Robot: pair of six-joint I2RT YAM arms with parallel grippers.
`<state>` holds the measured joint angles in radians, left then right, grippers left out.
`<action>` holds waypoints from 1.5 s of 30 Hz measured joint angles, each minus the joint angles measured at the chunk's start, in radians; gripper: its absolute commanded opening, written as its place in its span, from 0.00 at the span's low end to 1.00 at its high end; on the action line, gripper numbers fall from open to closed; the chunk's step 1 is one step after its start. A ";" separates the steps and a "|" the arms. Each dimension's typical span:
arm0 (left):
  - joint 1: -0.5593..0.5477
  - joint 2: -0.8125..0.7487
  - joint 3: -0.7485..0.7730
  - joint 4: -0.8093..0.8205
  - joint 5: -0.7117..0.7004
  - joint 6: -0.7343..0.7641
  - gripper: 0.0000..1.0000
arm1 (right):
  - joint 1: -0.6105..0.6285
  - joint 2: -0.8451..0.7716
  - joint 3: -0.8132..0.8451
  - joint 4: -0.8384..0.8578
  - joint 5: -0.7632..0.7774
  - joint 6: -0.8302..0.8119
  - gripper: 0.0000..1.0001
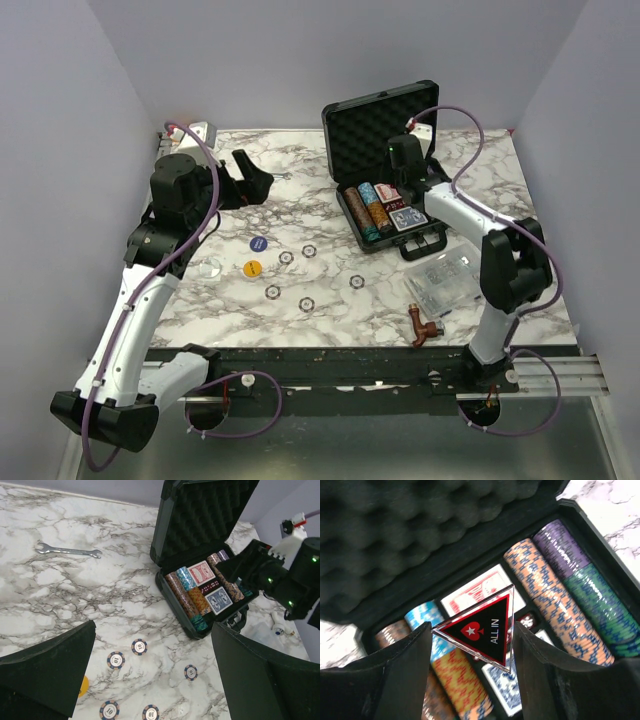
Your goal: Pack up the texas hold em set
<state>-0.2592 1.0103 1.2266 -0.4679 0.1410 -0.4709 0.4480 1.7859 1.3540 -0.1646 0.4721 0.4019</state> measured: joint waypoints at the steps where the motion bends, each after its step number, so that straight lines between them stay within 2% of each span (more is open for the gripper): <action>1: -0.005 0.000 0.000 0.001 0.004 -0.001 0.98 | -0.019 0.024 0.016 0.006 0.000 -0.004 0.12; 11: -0.018 -0.001 0.000 0.003 0.014 -0.001 0.98 | -0.060 0.236 0.132 0.000 0.005 -0.032 0.21; 16: -0.018 -0.001 0.000 0.003 0.014 -0.001 0.98 | -0.063 0.296 0.162 -0.009 0.005 -0.026 0.31; 21: -0.018 -0.001 0.000 0.002 0.015 -0.001 0.98 | -0.064 0.340 0.197 -0.016 0.002 -0.013 0.47; 23: -0.018 -0.001 0.000 0.002 0.018 -0.001 0.99 | -0.064 0.357 0.218 -0.024 0.001 -0.007 0.62; 26: -0.018 -0.001 0.000 0.002 0.021 -0.001 0.99 | -0.064 0.365 0.231 -0.035 -0.001 -0.001 0.79; 30: -0.018 -0.001 0.000 0.002 0.022 -0.001 0.99 | -0.064 0.365 0.232 -0.042 -0.007 0.001 0.83; 37: -0.018 -0.001 0.000 0.002 0.025 -0.001 0.99 | -0.065 0.351 0.221 -0.041 -0.034 -0.014 0.83; 45: -0.018 0.002 0.000 0.002 0.024 -0.001 0.99 | -0.053 0.177 0.105 -0.061 -0.095 -0.051 0.86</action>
<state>-0.2771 1.0119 1.2266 -0.4656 0.1654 -0.4717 0.3954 1.9625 1.4586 -0.2253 0.3771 0.3508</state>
